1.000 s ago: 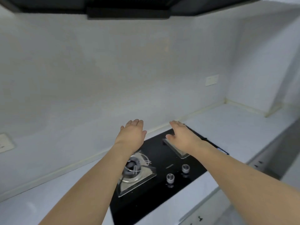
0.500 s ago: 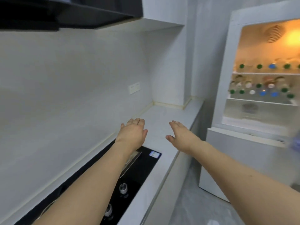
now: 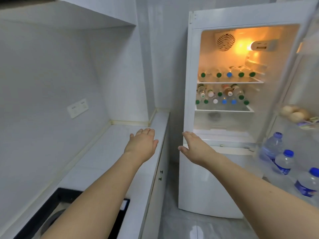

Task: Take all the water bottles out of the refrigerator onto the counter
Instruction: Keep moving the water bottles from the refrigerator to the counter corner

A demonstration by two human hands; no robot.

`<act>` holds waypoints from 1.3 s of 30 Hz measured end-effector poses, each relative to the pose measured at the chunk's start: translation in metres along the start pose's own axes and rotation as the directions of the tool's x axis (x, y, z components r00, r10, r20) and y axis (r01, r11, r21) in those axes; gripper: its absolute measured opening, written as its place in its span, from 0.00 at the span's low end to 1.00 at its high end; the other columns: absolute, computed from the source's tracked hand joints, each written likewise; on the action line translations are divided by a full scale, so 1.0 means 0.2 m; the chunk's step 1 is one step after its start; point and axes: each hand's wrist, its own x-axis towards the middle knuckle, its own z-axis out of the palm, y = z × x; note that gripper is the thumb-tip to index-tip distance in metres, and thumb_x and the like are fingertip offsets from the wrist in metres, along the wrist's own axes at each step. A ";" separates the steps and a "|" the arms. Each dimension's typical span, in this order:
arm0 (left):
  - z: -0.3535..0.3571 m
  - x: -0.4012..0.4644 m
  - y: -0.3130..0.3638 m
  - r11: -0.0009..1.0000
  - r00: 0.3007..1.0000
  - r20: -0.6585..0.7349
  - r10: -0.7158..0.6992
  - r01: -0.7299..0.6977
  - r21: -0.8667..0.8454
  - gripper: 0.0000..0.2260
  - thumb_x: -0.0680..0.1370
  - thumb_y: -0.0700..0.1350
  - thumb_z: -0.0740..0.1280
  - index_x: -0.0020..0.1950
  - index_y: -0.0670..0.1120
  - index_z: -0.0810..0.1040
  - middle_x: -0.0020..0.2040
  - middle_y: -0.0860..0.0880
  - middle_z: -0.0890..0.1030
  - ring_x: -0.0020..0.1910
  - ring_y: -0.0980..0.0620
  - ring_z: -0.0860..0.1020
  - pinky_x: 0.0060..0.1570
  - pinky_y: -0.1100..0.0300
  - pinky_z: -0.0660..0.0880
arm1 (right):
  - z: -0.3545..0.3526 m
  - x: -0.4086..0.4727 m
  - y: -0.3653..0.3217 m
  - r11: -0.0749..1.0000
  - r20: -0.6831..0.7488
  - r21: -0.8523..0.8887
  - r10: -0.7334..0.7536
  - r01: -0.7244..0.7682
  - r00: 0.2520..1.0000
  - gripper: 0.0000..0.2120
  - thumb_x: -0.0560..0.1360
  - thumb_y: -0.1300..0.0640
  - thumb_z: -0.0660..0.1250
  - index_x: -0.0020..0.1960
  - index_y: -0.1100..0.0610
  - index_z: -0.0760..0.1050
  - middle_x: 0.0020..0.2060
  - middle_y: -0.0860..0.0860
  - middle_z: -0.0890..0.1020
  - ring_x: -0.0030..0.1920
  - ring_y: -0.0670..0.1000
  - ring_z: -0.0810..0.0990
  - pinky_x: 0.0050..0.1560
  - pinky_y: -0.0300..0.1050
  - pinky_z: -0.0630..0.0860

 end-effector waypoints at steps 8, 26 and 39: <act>-0.03 0.49 0.16 0.988 0.988 -0.076 0.134 -0.139 -0.064 0.21 0.83 0.52 0.52 0.74 0.44 0.62 0.73 0.46 0.66 0.70 0.45 0.65 0.66 0.47 0.66 | -0.19 0.23 0.24 0.992 -0.089 -0.024 0.125 -0.128 0.988 0.29 0.81 0.50 0.58 0.78 0.58 0.52 0.77 0.53 0.56 0.76 0.53 0.54 0.74 0.47 0.54; -0.02 1.60 0.92 0.924 0.906 -0.282 0.317 -0.362 -0.125 0.17 0.81 0.51 0.57 0.66 0.45 0.70 0.64 0.45 0.75 0.60 0.43 0.73 0.58 0.46 0.72 | -0.68 0.85 1.15 0.972 -0.195 -0.016 0.225 -0.233 0.955 0.23 0.80 0.51 0.61 0.70 0.62 0.63 0.70 0.59 0.67 0.70 0.58 0.64 0.69 0.51 0.63; -0.14 2.20 1.13 0.935 0.914 -0.348 0.210 -0.292 -0.201 0.13 0.81 0.49 0.58 0.61 0.45 0.73 0.56 0.47 0.76 0.51 0.47 0.75 0.42 0.56 0.70 | -1.01 1.37 1.48 0.981 -0.317 0.127 0.183 -0.149 0.931 0.21 0.78 0.53 0.63 0.69 0.55 0.65 0.61 0.53 0.76 0.58 0.55 0.75 0.56 0.49 0.72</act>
